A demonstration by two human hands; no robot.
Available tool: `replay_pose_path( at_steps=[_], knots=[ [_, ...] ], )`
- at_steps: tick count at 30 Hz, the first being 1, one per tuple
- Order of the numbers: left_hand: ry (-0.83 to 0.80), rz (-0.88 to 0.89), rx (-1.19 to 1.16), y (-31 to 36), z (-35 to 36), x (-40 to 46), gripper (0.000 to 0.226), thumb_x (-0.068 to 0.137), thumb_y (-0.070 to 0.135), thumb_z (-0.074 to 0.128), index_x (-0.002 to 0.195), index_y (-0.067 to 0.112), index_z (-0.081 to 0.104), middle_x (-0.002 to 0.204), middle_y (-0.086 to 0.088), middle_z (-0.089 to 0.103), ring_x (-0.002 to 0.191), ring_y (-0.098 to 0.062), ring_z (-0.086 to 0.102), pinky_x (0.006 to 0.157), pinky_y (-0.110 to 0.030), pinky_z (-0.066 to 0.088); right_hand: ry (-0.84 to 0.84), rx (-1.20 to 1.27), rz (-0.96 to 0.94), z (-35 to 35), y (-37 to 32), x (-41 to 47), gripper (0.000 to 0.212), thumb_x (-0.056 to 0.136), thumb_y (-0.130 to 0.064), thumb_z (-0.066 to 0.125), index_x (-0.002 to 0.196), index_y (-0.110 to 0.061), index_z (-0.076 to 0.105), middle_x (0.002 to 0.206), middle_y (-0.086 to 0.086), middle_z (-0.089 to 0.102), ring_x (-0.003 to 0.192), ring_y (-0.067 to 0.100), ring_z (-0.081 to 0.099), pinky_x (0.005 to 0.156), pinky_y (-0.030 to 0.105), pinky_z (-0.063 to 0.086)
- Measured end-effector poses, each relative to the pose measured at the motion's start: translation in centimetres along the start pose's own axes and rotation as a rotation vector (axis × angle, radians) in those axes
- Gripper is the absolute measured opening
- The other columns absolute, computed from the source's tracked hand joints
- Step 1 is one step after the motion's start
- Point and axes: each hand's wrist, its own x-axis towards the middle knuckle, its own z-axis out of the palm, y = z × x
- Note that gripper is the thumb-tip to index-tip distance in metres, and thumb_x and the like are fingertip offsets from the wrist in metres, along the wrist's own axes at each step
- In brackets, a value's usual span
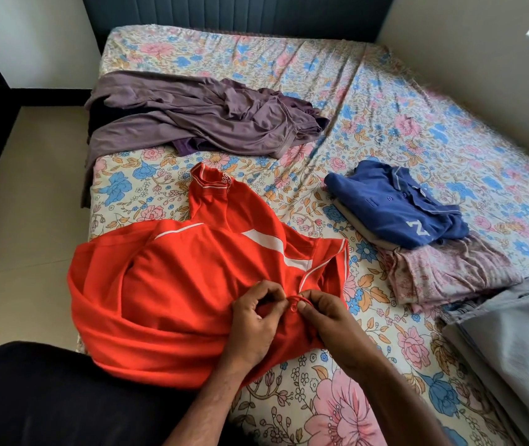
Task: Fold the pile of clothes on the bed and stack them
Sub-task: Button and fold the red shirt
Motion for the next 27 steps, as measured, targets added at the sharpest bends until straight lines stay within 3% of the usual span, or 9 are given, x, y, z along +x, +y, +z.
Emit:
replay_pose_path(
  at_steps=[5, 9, 13, 15, 18, 20, 23, 25, 27],
  knots=[
    [-0.028, -0.014, -0.016, 0.0, -0.3, -0.4, 0.006, 0.082, 0.017, 0.075, 0.087, 0.018, 0.072, 0.087, 0.001, 0.072, 0.088, -0.020, 0.068, 0.085, -0.031, 0.053, 0.069, -0.061, -0.063, 0.7, 0.2, 0.3, 0.018, 0.106, -0.013, 0.052, 0.099, -0.008, 0.068, 0.081, -0.002, 0.065, 0.075, 0.011, 0.057, 0.068, 0.027, 0.049],
    [-0.057, -0.100, -0.032, -0.2, -0.5, -0.2, 0.032, 0.073, 0.022, 0.082, 0.102, 0.026, 0.069, 0.095, 0.004, 0.072, 0.095, -0.018, 0.067, 0.087, -0.026, 0.052, 0.093, -0.120, -0.119, 0.6, 0.2, 0.4, 0.007, 0.101, -0.011, 0.062, 0.098, -0.009, 0.068, 0.084, 0.013, 0.070, 0.076, 0.023, 0.058, 0.069, 0.039, 0.046],
    [-0.081, -0.141, -0.065, -0.3, -1.1, -0.3, 0.037, 0.067, 0.016, 0.083, 0.100, 0.025, 0.068, 0.092, 0.000, 0.071, 0.089, -0.010, 0.065, 0.084, -0.020, 0.049, 0.222, -0.618, -0.280, -0.6, -0.3, 0.5, 0.026, 0.088, -0.003, 0.068, 0.098, -0.026, 0.059, 0.080, -0.005, 0.070, 0.063, 0.007, 0.061, 0.056, 0.020, 0.045],
    [-0.112, -0.104, -0.047, -0.2, -1.4, -0.3, 0.031, 0.069, 0.014, 0.081, 0.096, 0.022, 0.069, 0.090, 0.002, 0.071, 0.087, -0.007, 0.064, 0.084, -0.020, 0.048, 0.165, -0.778, -0.306, -1.4, -1.4, 0.0, 0.033, 0.077, -0.003, 0.063, 0.096, -0.029, 0.054, 0.083, -0.011, 0.068, 0.067, 0.009, 0.061, 0.057, 0.020, 0.045],
    [-0.189, -0.010, 0.042, 0.0, -2.3, -0.3, 0.029, 0.074, 0.003, 0.078, 0.093, 0.024, 0.073, 0.090, 0.009, 0.070, 0.089, -0.006, 0.065, 0.085, -0.021, 0.048, 0.029, -1.033, -0.241, -2.2, -2.3, -0.9, 0.031, 0.074, -0.013, 0.060, 0.096, -0.033, 0.052, 0.076, -0.011, 0.064, 0.064, 0.007, 0.059, 0.057, 0.023, 0.047],
    [-0.230, 0.058, 0.130, -0.1, -2.8, -0.3, 0.035, 0.074, -0.005, 0.074, 0.089, 0.027, 0.075, 0.089, 0.009, 0.068, 0.088, -0.010, 0.067, 0.083, -0.028, 0.052, 0.089, -1.191, -0.232, -2.5, -2.3, -1.4, 0.019, 0.079, -0.017, 0.062, 0.093, -0.030, 0.061, 0.076, -0.012, 0.066, 0.065, 0.005, 0.059, 0.062, 0.026, 0.051],
    [-0.238, 0.115, 0.320, -0.2, -2.8, -0.3, 0.033, 0.072, 0.006, 0.068, 0.089, 0.034, 0.070, 0.089, 0.013, 0.067, 0.090, -0.005, 0.065, 0.085, -0.045, 0.048, 0.336, -1.128, -0.449, -2.7, -2.1, -2.3, 0.009, 0.087, -0.021, 0.071, 0.094, -0.027, 0.072, 0.083, -0.013, 0.071, 0.067, 0.003, 0.060, 0.066, 0.020, 0.049],
    [-0.227, 0.110, 0.449, -0.1, -2.7, -0.4, 0.030, 0.070, 0.015, 0.066, 0.092, 0.036, 0.064, 0.092, 0.018, 0.064, 0.095, 0.003, 0.059, 0.087, -0.041, 0.039, 0.341, -1.108, -0.604, -2.5, -1.6, -2.7, 0.006, 0.094, -0.025, 0.066, 0.097, -0.023, 0.070, 0.087, -0.012, 0.068, 0.073, 0.003, 0.058, 0.072, 0.022, 0.048],
    [-0.242, 0.109, 0.587, 0.0, -2.7, -0.5, 0.026, 0.068, 0.020, 0.063, 0.089, 0.036, 0.061, 0.092, 0.021, 0.061, 0.096, 0.007, 0.053, 0.083, -0.036, 0.029, 0.288, -1.140, -0.588, -2.1, -0.6, -2.9, 0.015, 0.095, -0.028, 0.054, 0.099, -0.022, 0.067, 0.089, -0.011, 0.064, 0.077, 0.005, 0.055, 0.076, 0.027, 0.049]
  ],
)
